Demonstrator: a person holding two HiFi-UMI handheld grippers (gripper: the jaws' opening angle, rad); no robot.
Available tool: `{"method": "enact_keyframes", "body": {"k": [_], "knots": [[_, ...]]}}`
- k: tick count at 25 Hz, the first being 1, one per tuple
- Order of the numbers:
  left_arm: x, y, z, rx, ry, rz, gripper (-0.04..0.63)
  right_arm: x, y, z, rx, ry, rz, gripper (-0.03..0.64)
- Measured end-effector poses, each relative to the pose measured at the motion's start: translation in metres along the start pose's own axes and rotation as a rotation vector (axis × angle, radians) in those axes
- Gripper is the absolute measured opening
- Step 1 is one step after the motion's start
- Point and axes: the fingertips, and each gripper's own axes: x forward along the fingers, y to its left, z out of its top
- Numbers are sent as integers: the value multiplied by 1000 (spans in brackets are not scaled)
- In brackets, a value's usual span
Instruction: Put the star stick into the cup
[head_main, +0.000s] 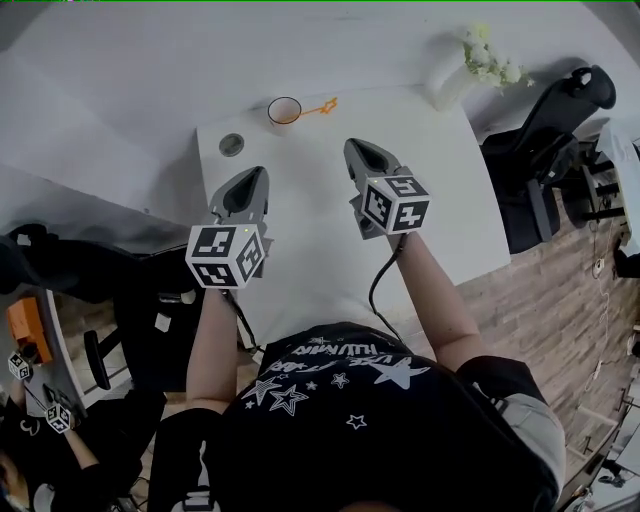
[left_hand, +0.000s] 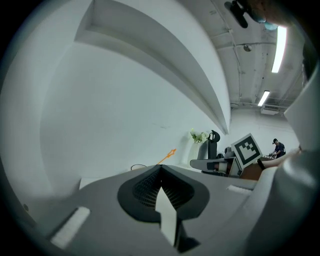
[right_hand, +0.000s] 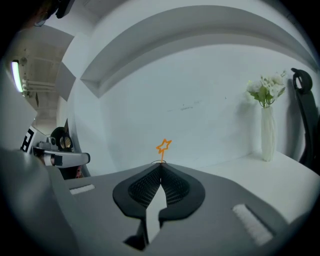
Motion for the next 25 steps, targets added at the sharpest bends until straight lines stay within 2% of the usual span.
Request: {"method": "enact_keyframes", "body": {"k": [3,5,13,19,25], "knots": [[10,18,1,-13,2,3,3,24,2,0,-9,11,0,22],[18,28,0,-18,5,6,3,39,1,-2,-9,21,2,60],[48,55,-12,-54,37,16,3,87,-8,-12,-21,53,2,132],[58,66,-20,-74,48,19,3,112,-1,-18,-25,59,39,138],[64,69,-27,-89,63,18,3,126,3,-17,-40,48,40,137]]}}
